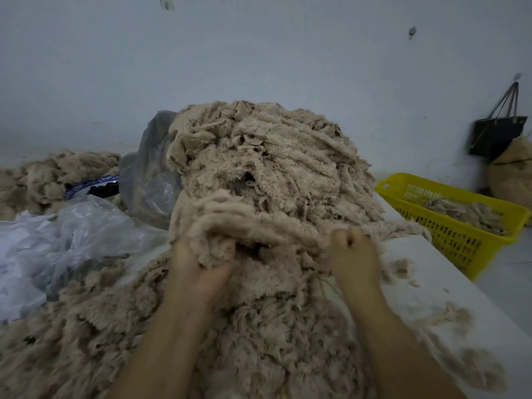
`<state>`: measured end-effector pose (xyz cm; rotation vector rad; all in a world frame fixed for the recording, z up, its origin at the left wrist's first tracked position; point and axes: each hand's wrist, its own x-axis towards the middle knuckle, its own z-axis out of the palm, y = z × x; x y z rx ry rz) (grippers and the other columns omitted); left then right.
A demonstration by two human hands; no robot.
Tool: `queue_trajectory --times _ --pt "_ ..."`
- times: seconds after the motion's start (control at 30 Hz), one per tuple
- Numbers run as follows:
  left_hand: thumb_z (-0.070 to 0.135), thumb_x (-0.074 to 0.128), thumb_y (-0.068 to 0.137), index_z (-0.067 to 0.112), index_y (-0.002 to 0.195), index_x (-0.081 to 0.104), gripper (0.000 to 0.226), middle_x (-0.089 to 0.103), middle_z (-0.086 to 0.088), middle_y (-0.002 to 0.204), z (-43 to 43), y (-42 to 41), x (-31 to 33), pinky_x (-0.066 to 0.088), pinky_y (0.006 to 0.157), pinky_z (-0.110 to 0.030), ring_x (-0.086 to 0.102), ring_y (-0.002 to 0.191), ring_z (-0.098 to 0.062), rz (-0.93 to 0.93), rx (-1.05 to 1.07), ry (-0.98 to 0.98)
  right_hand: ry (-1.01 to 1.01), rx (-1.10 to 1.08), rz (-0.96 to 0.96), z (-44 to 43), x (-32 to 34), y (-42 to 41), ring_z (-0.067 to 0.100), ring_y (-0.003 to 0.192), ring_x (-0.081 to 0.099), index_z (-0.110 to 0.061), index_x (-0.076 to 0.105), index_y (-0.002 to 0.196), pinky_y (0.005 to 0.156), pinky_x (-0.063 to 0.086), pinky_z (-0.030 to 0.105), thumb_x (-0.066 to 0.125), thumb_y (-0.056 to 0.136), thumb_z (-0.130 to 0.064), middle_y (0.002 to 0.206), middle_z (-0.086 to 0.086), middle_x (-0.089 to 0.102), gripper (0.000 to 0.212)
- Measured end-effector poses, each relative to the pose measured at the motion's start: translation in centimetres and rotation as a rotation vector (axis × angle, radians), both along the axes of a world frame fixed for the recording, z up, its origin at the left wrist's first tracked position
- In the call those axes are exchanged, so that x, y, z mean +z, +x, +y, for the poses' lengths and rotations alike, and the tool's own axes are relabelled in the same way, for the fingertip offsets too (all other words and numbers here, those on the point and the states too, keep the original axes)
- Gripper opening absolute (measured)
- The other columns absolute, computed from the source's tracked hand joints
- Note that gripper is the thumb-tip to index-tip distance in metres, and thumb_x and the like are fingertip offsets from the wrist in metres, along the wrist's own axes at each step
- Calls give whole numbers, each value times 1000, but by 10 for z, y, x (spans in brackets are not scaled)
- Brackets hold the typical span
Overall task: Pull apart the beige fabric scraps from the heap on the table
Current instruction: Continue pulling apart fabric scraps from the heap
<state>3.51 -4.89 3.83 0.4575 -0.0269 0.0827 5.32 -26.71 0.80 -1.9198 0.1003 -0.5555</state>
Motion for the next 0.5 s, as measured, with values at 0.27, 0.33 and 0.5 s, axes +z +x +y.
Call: queue_trajectory --times 0.27,0.33,0.5 --pt "18 57 81 8 88 81 28 75 -12 100 -15 -2 -7 61 73 -30 74 87 -20 32 -21 207 82 552 -1 19 4 -15 -18 109 46 -58 47 116 74 45 2 49 93 -44 125 -26 43 27" --pt "19 56 85 10 88 82 28 76 -10 96 -18 -3 -8 59 66 -27 75 84 -17 14 7 295 94 536 -92 25 5 -21 -26 109 44 -54 55 114 82 43 3 43 96 -51 117 -42 49 22" --pt "19 49 100 11 102 79 31 74 -15 113 -28 -4 -13 60 74 -31 72 103 -25 41 -3 525 -4 553 -130 27 4 -22 -4 62 54 -36 61 80 56 41 12 46 90 -50 70 -20 58 23"
